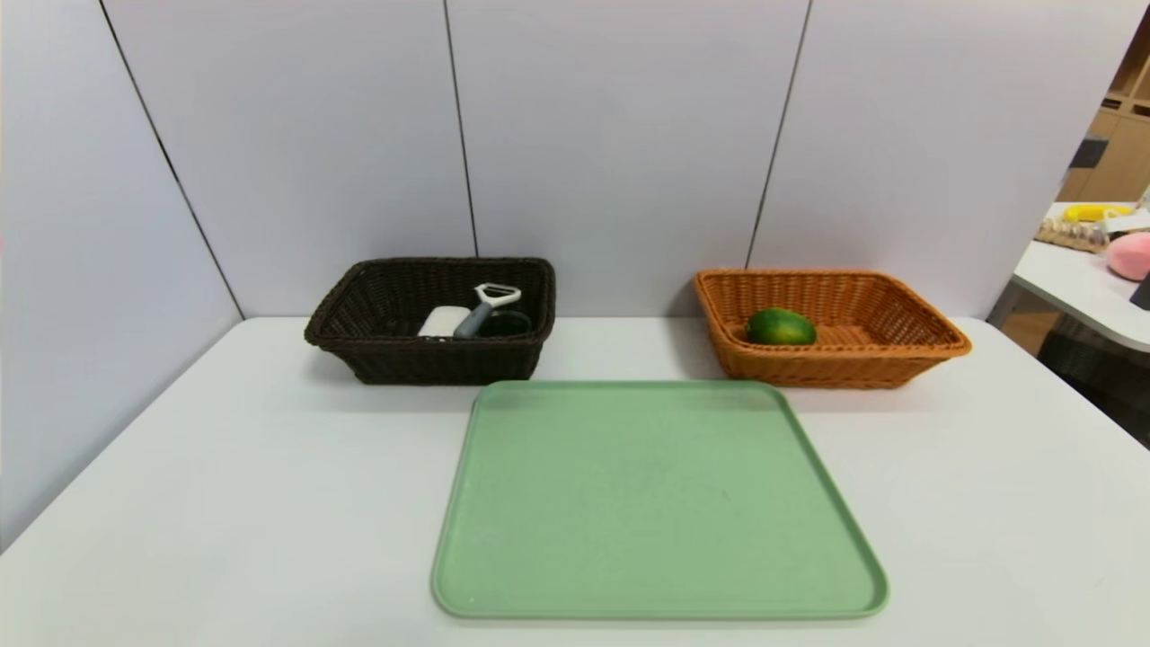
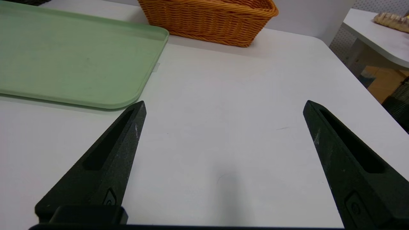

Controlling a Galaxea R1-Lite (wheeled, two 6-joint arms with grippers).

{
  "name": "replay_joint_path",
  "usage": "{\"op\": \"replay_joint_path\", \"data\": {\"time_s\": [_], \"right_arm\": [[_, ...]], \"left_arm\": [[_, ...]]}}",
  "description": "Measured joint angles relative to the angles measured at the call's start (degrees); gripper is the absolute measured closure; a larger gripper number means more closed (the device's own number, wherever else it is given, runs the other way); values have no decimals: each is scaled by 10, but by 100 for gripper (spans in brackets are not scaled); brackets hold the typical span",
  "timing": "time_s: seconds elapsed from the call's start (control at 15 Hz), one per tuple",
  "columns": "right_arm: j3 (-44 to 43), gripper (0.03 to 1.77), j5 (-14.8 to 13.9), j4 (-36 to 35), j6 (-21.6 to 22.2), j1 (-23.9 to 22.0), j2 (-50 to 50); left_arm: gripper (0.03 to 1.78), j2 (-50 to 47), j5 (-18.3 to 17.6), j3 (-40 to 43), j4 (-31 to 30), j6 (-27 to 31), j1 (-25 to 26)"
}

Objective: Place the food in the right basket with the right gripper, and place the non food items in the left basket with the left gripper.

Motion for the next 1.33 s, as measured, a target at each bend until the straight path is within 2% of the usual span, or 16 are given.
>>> {"op": "replay_joint_path", "data": {"time_s": [0.13, 0.27, 0.6, 1.33], "right_arm": [[0, 11, 1, 0, -1, 0, 0], [0, 11, 1, 0, -4, 0, 0], [0, 11, -3, 0, 65, 0, 0], [0, 11, -11, 0, 72, 0, 0]], "left_arm": [[12, 0, 3, 1, 10, 47, 0], [12, 0, -10, 5, 12, 101, 0], [12, 0, -2, 7, 10, 39, 0], [12, 0, 0, 7, 11, 37, 0]]}}
